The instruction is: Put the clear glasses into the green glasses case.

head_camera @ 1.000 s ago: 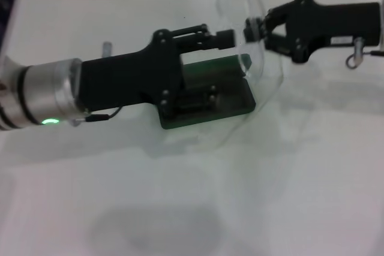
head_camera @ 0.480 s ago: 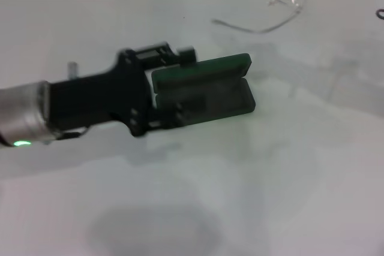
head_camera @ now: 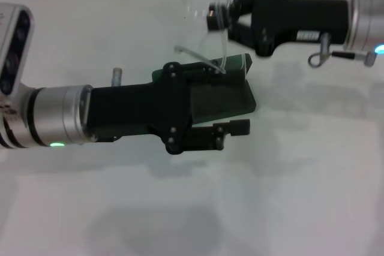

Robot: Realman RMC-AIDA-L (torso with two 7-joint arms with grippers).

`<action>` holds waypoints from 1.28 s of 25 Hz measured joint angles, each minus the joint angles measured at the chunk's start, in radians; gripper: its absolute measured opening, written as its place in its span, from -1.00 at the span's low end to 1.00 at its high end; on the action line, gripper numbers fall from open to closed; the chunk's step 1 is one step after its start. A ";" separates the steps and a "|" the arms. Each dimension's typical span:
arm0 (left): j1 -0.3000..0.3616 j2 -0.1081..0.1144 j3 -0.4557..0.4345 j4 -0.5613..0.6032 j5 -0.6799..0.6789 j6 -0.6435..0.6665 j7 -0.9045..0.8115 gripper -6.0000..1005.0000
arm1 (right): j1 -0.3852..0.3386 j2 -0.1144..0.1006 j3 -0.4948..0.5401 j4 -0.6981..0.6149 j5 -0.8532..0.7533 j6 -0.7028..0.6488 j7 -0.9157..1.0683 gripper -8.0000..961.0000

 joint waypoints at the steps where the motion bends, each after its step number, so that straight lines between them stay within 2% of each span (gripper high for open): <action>1: 0.002 0.002 0.000 0.000 -0.004 0.001 -0.001 0.36 | 0.000 -0.001 -0.014 -0.001 -0.017 0.007 0.000 -0.65; 10: 0.007 0.008 -0.002 0.000 -0.019 0.003 -0.008 0.36 | 0.004 0.000 -0.033 -0.014 -0.169 -0.025 0.003 -0.63; 20: 0.007 0.011 -0.003 -0.006 -0.021 0.001 -0.009 0.36 | 0.004 -0.014 -0.027 -0.024 -0.186 -0.131 0.009 -0.61; 32: 0.013 0.011 -0.001 -0.008 -0.032 0.001 -0.009 0.36 | -0.026 -0.024 -0.022 -0.075 -0.184 -0.142 0.032 -0.59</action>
